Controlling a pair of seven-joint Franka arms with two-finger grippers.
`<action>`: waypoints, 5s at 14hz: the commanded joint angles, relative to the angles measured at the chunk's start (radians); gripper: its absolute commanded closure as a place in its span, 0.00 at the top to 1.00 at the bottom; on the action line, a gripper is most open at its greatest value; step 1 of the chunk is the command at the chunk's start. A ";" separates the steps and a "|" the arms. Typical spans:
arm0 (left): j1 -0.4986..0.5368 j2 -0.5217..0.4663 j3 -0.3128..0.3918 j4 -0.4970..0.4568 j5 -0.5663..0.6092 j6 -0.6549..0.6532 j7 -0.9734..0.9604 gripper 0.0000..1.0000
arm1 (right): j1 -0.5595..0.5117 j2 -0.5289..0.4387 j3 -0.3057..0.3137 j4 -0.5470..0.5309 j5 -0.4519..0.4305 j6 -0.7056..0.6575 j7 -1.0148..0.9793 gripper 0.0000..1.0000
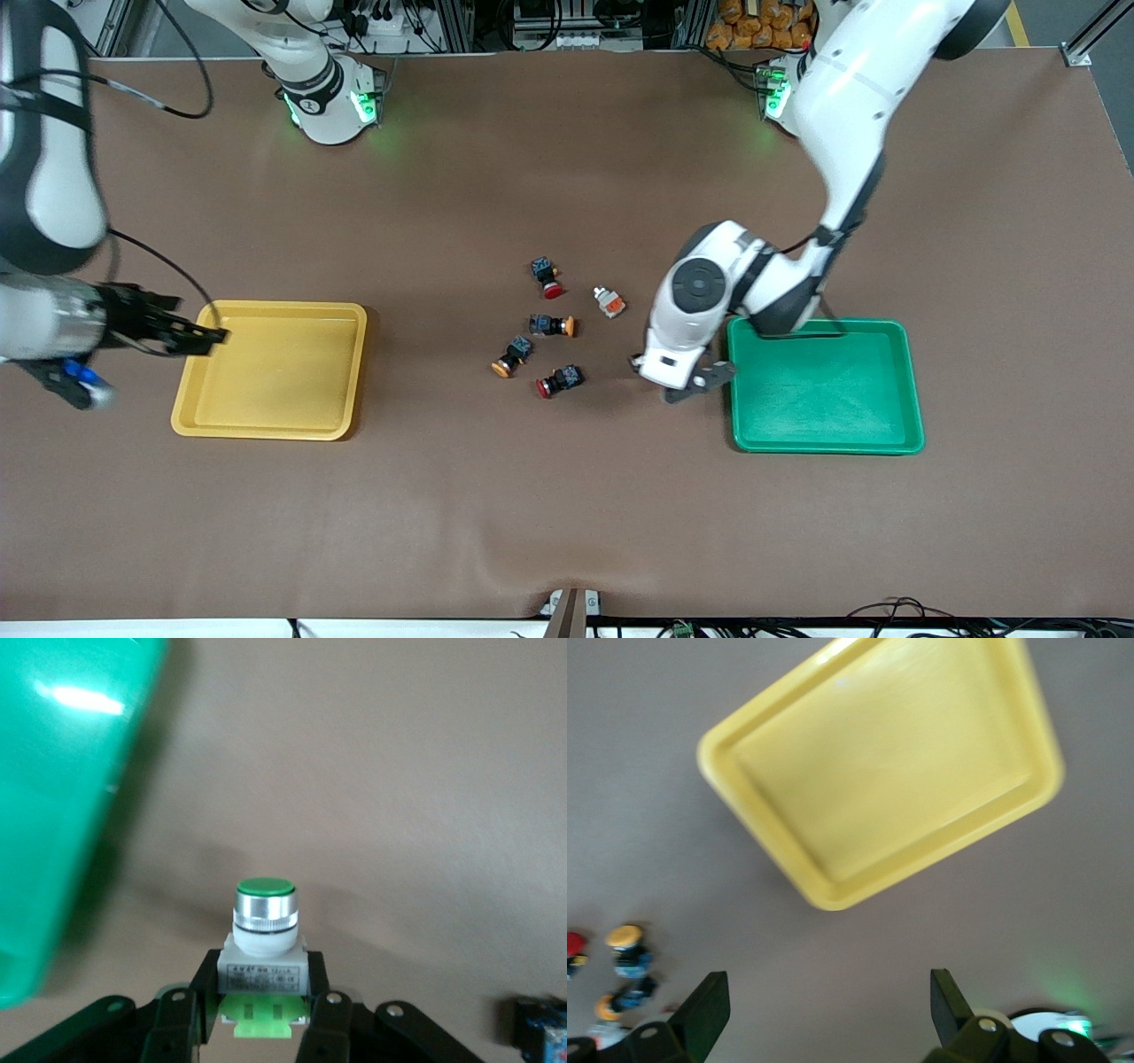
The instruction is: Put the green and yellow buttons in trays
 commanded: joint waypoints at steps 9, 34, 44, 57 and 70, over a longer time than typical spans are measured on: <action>0.362 -0.139 -0.011 -0.076 0.019 -0.184 0.478 0.00 | 0.335 0.204 -0.007 -0.001 0.016 0.321 0.436 1.00; 0.499 -0.070 -0.319 -0.122 0.052 -0.034 0.174 1.00 | 0.601 0.344 -0.036 -0.123 -0.150 0.742 0.813 0.00; 0.239 -0.008 -0.357 -0.124 0.063 0.029 -0.300 1.00 | 0.337 0.055 -0.060 -0.253 -0.230 0.340 0.204 0.00; 0.045 0.108 -0.272 -0.128 0.143 0.166 -0.684 1.00 | -0.036 0.071 -0.060 -0.562 -0.216 0.810 -0.361 0.00; 0.034 0.112 -0.271 -0.119 0.152 0.152 -0.697 0.00 | -0.120 0.062 -0.056 -0.374 -0.104 0.563 -0.440 1.00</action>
